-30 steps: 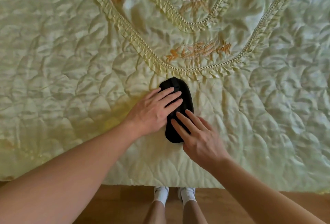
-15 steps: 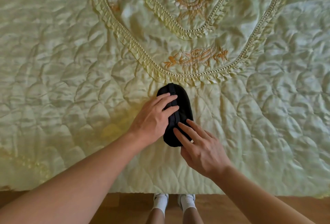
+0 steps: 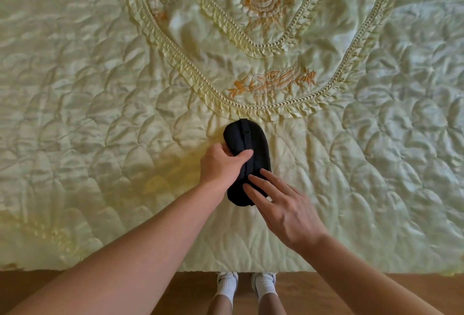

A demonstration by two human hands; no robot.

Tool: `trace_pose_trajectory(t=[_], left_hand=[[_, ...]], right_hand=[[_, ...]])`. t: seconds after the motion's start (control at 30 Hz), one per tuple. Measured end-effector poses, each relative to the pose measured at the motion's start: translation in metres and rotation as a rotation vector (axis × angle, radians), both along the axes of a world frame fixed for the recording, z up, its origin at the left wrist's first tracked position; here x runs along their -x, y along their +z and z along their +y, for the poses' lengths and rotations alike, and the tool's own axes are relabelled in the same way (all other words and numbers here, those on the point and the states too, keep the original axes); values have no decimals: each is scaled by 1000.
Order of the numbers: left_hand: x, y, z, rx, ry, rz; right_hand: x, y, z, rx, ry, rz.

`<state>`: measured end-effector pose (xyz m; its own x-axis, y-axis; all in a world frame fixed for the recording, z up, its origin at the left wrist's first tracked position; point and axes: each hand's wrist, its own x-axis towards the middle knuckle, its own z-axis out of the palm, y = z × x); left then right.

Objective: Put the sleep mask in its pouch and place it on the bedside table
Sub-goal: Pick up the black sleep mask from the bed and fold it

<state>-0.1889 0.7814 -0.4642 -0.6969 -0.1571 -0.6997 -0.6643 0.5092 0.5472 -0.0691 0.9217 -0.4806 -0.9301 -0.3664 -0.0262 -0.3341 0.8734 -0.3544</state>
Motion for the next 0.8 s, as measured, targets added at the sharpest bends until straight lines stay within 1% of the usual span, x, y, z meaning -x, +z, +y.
trace_pose_trajectory(t=[0.1, 0.27, 0.33, 0.43, 0.5, 0.53, 0.6, 0.67, 0.73, 0.8], left_hand=[[-3, 4, 5, -128, -8, -87], [-4, 38, -4, -293, 68, -78], [-7, 64, -7, -363, 119, -97], [-10, 116, -14, -532, 216, -127], [-10, 158, -19, -634, 251, -146], [-10, 180, -22, -681, 254, -144], [-9, 224, -26, -757, 233, -109], [-10, 268, -27, -784, 196, -42], [-12, 311, -27, -791, 154, 24], [-16, 351, -26, -797, 112, 78]], right_hand=[[-1, 9, 0, 33, 7, 16], [3, 52, 10, 54, 3, 19], [11, 82, 12, 70, 34, -8], [25, 138, 10, 91, 127, -19], [33, 182, 11, 125, 122, -16], [38, 204, 12, 160, 77, -7], [48, 249, 15, 250, -80, 8], [61, 292, 17, 347, -258, -33], [76, 333, 16, 485, -410, -154], [90, 374, 12, 688, -533, -345]])
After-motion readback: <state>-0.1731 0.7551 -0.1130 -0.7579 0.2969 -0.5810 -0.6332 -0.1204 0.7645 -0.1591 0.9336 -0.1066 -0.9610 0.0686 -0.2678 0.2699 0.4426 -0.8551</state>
